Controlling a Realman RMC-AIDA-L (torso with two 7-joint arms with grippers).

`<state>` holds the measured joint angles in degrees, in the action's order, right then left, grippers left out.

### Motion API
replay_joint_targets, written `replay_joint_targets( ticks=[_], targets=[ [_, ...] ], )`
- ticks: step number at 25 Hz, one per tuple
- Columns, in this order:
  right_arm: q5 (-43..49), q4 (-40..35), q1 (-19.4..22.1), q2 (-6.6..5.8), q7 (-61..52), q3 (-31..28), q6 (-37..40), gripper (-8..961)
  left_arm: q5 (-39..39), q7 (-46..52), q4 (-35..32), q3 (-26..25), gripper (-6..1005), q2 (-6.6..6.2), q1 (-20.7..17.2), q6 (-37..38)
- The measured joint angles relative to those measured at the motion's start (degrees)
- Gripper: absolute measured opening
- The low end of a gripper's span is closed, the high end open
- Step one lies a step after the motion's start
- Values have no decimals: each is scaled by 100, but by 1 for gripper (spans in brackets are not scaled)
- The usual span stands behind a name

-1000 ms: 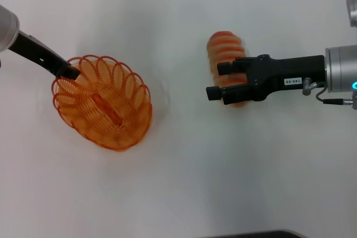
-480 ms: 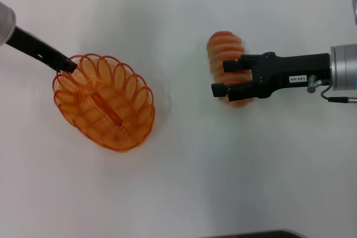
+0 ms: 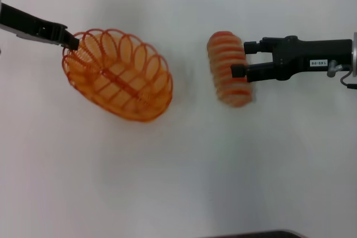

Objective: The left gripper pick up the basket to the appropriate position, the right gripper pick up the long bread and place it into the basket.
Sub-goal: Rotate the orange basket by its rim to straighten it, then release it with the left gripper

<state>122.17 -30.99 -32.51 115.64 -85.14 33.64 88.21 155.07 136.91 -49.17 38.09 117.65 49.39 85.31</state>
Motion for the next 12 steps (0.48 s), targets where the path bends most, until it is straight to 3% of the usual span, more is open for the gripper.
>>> replay_joint_targets(
  ticks=[12],
  targets=[
    [-85, -82, -25, -32, 219, -115, -49, 929, -116, 1478, 12, -452, 44, 70, -265, -505]
  ],
)
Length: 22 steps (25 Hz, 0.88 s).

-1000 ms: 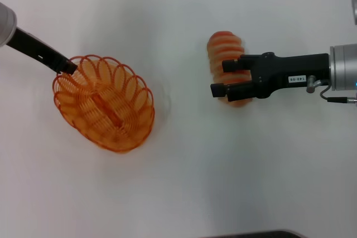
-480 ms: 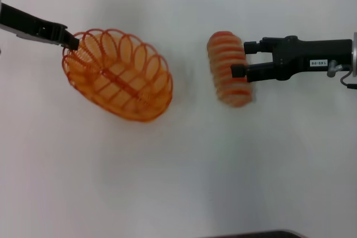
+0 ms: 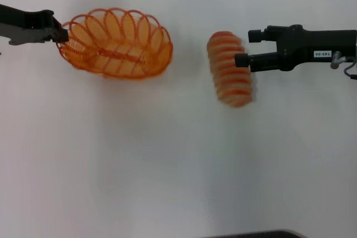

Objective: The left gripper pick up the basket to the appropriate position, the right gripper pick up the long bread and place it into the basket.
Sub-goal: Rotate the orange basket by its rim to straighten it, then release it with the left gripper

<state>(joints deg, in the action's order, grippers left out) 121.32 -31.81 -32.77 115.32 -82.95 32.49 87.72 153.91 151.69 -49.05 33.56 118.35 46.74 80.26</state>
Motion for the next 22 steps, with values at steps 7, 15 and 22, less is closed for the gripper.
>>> replay_joint_targets(
  ticks=[7, 15, 22],
  targets=[
    [-202, -1, 42, 4, 370, -22, -136, 928, -7, 471, -74, -43, 43, 256, -176, -351],
    [-204, 18, 43, 26, 640, -9, -349, 927, -114, 731, -325, -5, 42, 463, -422, -559],
    [-205, 48, 26, 43, 648, -23, -352, 926, -106, 803, -326, 31, 130, 459, -604, -499]
  ],
)
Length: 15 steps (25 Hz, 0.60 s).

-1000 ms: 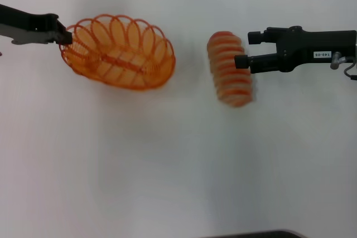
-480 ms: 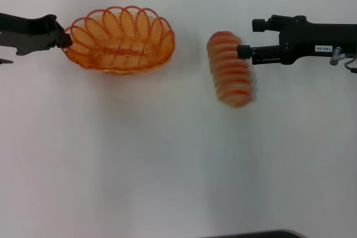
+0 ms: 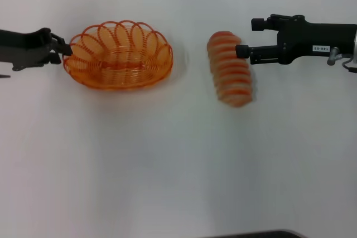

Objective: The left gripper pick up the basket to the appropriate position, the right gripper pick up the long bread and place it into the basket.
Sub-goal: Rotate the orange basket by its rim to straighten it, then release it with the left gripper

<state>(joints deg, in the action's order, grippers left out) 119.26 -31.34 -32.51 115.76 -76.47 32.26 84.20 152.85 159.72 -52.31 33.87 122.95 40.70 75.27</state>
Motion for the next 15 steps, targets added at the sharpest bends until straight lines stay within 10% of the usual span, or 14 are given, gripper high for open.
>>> replay_joint_targets(
  ticks=[7, 10, 15],
  targets=[
    [-8, 9, -39, 51, -234, -88, 5, 925, -243, -955, -364, 11, 335, -3, -241, 211],
    [-59, -19, -50, 60, -605, -156, -7, 925, -565, -1875, -726, 5, 578, 0, -443, 451],
    [-308, -26, -47, 39, -1066, -190, -52, 924, -1511, -3805, -854, -45, 625, -174, -825, 1351]
  ],
)
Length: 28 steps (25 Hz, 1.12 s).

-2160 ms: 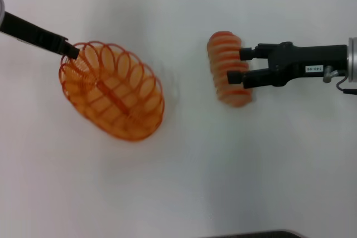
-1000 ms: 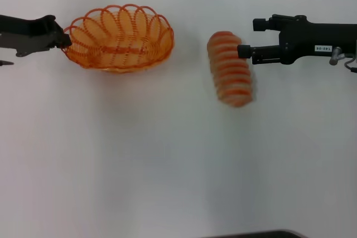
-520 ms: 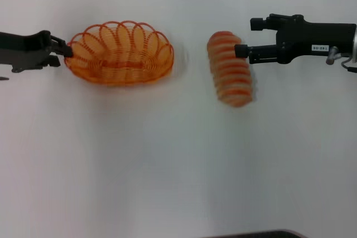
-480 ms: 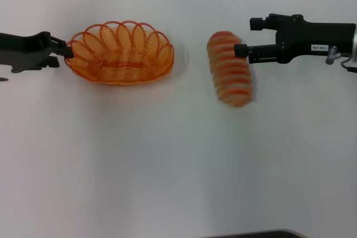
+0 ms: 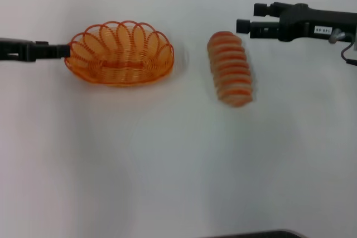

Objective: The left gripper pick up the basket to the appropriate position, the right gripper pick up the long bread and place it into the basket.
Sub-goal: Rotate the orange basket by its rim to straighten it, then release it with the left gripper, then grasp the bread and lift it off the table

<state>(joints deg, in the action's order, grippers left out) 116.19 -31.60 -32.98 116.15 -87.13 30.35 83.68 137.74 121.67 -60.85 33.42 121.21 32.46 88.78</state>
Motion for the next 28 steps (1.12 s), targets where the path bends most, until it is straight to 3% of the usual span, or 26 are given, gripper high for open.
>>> replay_joint_targets(
  ticks=[7, 11, 16, 23, 28],
  targets=[
    [-74, -27, -32, -93, -850, -36, -113, 923, -387, -2089, 126, -77, 669, -12, -256, 1225],
    [-49, -57, -33, -150, -1284, -16, -144, 923, -387, -2923, 673, -91, 663, -25, -261, 1454],
    [-2, -112, -48, -301, -1767, 316, -105, 922, -390, -3153, 764, -119, 663, -8, -301, 1376],
    [581, -388, -331, -710, -2977, 914, 429, 921, -377, -3214, 823, -162, 663, 0, -297, 1270],
    [1514, -1016, -714, -809, -4086, 950, 1059, 921, -351, -3187, 860, -147, 662, 9, -281, 1185]
  ],
)
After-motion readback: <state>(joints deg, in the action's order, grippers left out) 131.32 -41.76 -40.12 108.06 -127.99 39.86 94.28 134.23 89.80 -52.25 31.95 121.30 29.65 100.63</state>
